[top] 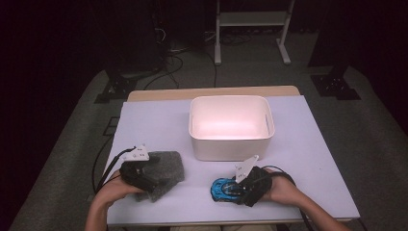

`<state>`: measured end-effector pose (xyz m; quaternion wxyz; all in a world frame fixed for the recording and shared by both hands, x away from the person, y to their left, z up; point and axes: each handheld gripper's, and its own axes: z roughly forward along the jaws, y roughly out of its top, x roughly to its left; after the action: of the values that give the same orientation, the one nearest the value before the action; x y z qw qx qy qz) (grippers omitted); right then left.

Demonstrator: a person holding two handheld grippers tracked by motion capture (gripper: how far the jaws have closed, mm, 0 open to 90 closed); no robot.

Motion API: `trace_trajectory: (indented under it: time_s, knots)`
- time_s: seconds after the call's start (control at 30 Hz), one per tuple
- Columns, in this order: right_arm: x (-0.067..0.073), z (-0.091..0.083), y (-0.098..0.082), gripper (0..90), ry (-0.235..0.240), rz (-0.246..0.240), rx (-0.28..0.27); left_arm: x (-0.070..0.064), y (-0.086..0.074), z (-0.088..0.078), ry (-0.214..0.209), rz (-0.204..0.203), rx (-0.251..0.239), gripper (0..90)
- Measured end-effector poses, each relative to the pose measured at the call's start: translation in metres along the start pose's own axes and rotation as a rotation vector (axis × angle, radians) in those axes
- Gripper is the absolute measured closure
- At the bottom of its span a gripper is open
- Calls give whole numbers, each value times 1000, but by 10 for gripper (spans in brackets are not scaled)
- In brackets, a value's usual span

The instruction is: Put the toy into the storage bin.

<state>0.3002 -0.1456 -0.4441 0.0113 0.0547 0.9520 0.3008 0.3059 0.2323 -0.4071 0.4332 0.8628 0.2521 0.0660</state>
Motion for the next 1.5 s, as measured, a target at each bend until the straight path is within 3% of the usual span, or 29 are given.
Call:
trace_trajectory:
  time_s: [0.57, 1.37, 1.5]
  knots:
    - [1, -20, 18, 251, 17, -11, -25, 0, 0, 1, -6, 0, -2, 77]
    - [7, -72, 58, 251, 37, -57, -65, 3, -3, 5, -13, 4, 6, 77]
    - [8, -81, 67, 251, 19, -74, -64, 3, -3, 5, -15, 1, 7, 77]
